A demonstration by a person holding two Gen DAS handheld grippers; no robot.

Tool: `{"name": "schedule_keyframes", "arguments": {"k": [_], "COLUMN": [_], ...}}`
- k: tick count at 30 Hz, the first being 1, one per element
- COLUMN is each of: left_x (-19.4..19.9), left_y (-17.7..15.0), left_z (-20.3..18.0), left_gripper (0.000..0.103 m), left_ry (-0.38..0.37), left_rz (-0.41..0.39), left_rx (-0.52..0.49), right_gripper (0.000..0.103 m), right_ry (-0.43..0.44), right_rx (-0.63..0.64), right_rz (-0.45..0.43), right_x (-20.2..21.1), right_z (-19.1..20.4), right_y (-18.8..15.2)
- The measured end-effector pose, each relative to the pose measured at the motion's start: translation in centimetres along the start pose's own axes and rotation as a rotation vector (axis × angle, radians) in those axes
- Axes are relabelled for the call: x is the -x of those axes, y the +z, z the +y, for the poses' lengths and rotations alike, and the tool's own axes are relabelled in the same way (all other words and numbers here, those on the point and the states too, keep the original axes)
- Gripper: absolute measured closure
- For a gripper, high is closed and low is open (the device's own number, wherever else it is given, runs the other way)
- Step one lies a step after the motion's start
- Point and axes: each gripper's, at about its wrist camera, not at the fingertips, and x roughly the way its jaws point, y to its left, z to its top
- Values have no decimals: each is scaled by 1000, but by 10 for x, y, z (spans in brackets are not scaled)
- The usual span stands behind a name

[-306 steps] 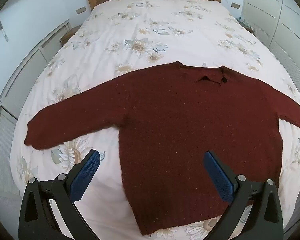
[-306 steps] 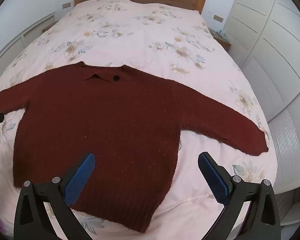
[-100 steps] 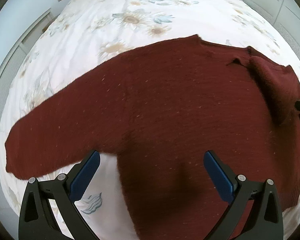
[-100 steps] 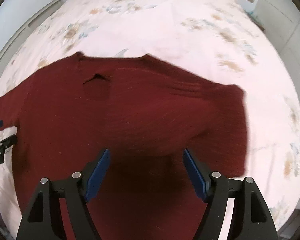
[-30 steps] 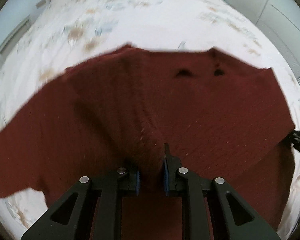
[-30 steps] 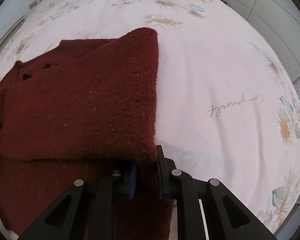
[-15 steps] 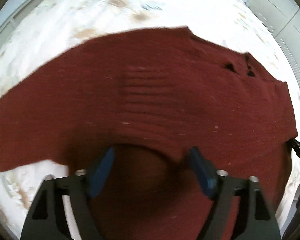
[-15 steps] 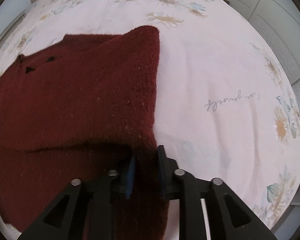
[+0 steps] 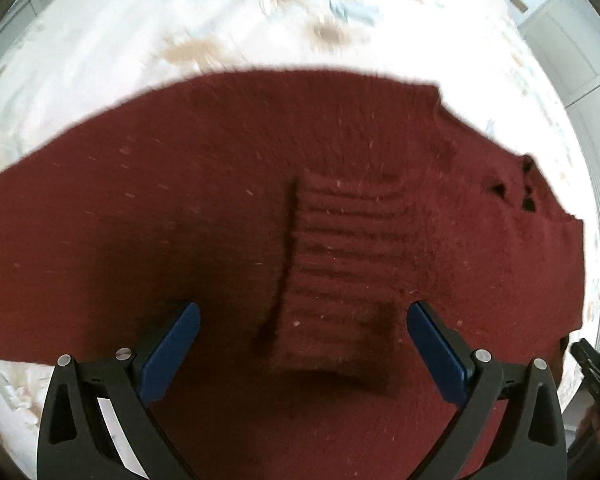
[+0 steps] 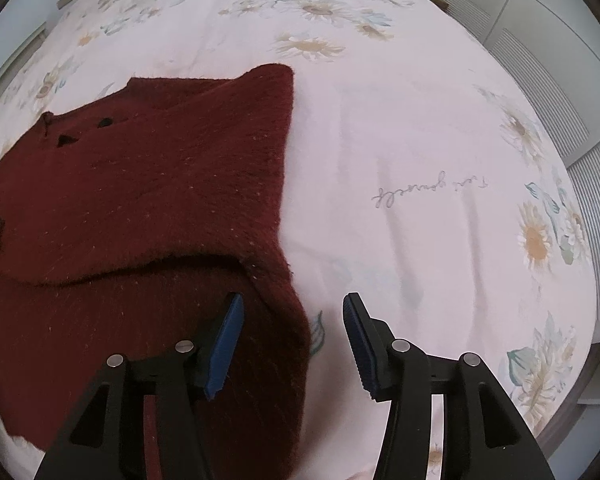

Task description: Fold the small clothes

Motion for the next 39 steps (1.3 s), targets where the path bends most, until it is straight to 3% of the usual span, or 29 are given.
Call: {"name": "schedule_keyframes", "arguments": {"k": [4,7,9,12,14,21,24,27,29,30,34,39], "left_x": [-15,-13,-10,-3,0,43,49,38,30,31,42,36], "left_y": [0,-3,-3,-5,-7,-8,-11,-3,-6,-8,-18,-15], "left_z": [-14,-22,-29,-38,-43,-33,-25,-25,-21,-19,-7,-19], "left_gripper": [3,23,56,76,82,84,84,84,84,84,84,84], "left_ry": [52,54,29,29,8,-24,21,12,15,18,19,35], "left_rz": [9,-8,-20,-45,-55,-170,-187,-156,-144,-141,-146,-163], "left_rx": [-54,-100,-122,-157,-166,-144,-147,-133,-139,-142,-156,-205], "right_gripper": [46,46,46,44,42,39,39,39,53,82,87,87], "right_ry": [-4,-9,6,46,71,157,168,209,227,214,160,107], "right_rx": [-4,-11,-26,-67,-88,-171,-173,-153,-135,-124,-102,-73], "right_rz": [3,3,-1,-16,-33,-29,9,46,45,44,12,-12], "right_x": [6,7,9,12,13,-9,-28,-46,-54,-56,-49,-43], "right_z": [-8,-12,-15,-20,-21,-27,-19,-6,4,6,7,10], "right_y": [-6,-7,-5,3,14,61,72,74,71,71,71,68]}}
